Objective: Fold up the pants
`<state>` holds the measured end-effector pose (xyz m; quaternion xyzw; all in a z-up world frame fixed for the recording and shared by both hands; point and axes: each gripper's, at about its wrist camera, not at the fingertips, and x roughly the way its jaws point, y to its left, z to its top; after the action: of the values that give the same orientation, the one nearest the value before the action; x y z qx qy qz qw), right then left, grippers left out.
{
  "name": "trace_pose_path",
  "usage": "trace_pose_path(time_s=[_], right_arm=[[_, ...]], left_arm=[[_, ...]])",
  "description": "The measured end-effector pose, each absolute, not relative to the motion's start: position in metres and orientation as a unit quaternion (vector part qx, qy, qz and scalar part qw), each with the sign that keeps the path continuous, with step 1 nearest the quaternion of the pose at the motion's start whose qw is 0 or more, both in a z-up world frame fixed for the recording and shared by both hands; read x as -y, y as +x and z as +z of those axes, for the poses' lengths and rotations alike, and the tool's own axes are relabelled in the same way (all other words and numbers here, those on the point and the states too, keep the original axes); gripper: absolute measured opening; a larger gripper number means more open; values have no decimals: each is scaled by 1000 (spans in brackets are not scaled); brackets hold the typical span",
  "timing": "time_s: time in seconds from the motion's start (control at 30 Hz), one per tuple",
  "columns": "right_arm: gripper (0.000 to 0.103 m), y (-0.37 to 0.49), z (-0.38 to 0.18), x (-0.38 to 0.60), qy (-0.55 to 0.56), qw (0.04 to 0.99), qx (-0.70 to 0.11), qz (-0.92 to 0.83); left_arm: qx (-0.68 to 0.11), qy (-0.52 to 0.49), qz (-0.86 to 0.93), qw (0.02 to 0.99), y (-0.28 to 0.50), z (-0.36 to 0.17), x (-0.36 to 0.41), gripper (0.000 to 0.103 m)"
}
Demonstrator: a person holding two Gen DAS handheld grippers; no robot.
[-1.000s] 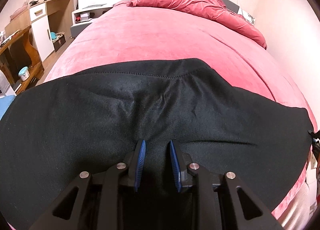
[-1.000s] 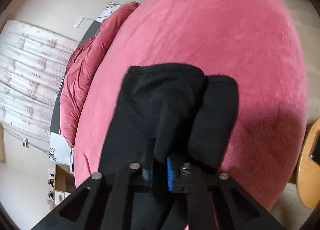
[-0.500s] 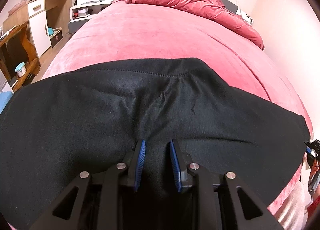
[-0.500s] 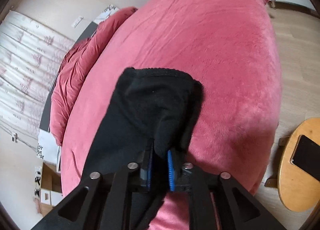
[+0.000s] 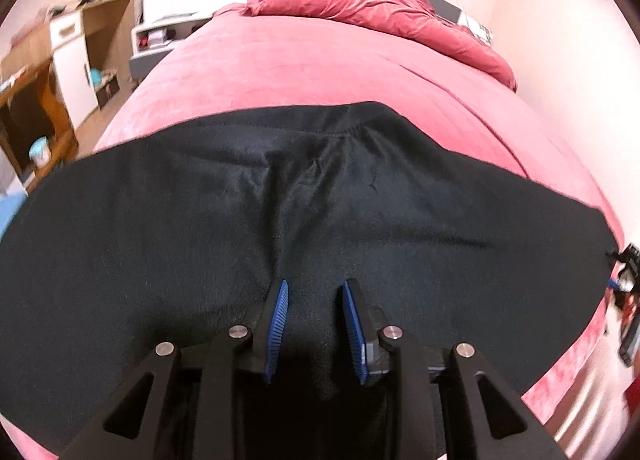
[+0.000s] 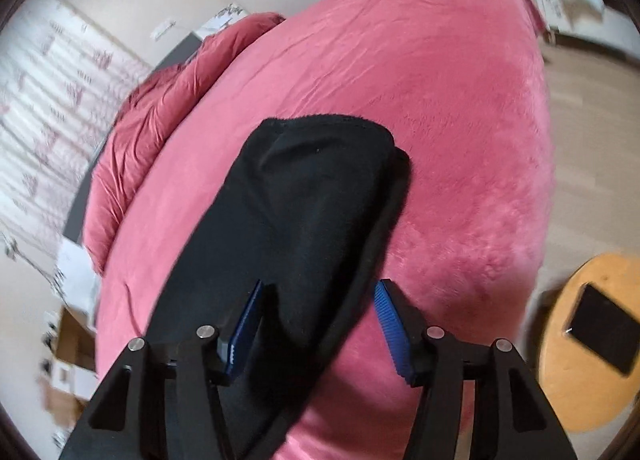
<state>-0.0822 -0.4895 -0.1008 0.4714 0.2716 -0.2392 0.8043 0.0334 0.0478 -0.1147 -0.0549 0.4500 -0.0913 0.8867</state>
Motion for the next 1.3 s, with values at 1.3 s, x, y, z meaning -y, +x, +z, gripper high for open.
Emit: trace_pose_path(time_s=[1.3], right_arm=[[20, -119, -145, 517, 601, 758, -182, -176]], left_arm=[[-459, 58, -265, 846, 30, -128, 123, 29]])
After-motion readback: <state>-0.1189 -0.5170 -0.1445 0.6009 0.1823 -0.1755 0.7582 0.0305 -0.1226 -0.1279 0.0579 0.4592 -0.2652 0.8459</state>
